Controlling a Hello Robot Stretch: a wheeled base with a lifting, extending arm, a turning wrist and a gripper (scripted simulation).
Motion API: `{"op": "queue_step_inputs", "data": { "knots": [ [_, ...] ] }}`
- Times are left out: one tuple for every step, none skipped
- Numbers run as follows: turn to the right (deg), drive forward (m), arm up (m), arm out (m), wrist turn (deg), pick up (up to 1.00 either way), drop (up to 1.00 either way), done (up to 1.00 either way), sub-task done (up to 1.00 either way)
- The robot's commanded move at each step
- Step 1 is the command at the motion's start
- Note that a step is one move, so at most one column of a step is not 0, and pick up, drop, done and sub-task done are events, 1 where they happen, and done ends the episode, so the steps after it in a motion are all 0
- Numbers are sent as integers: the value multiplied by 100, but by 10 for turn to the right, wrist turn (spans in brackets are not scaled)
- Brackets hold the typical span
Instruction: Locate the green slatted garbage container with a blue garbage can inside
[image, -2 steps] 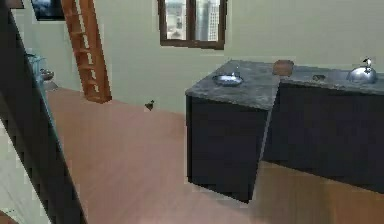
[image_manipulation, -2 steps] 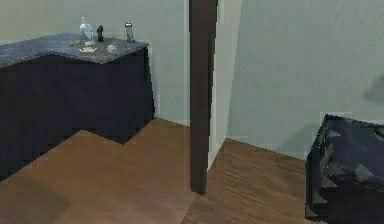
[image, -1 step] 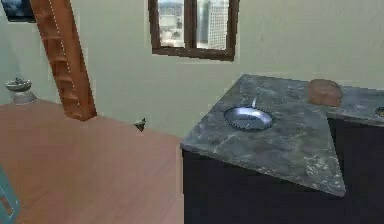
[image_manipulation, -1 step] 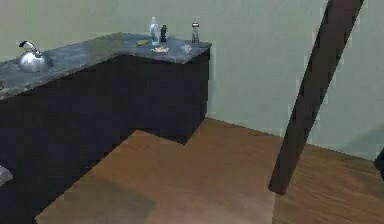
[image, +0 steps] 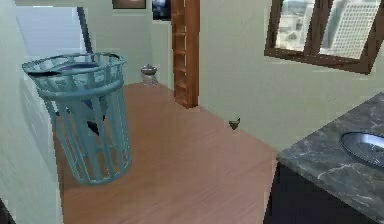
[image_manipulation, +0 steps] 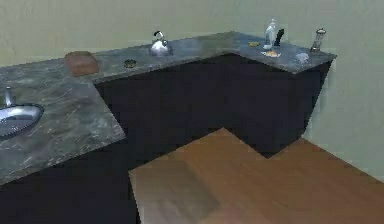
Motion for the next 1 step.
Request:
{"op": "queue_step_inputs", "data": {
  "knots": [
    [0, 55, 0, 0, 0, 0, 0, 0, 0]
  ]
}}
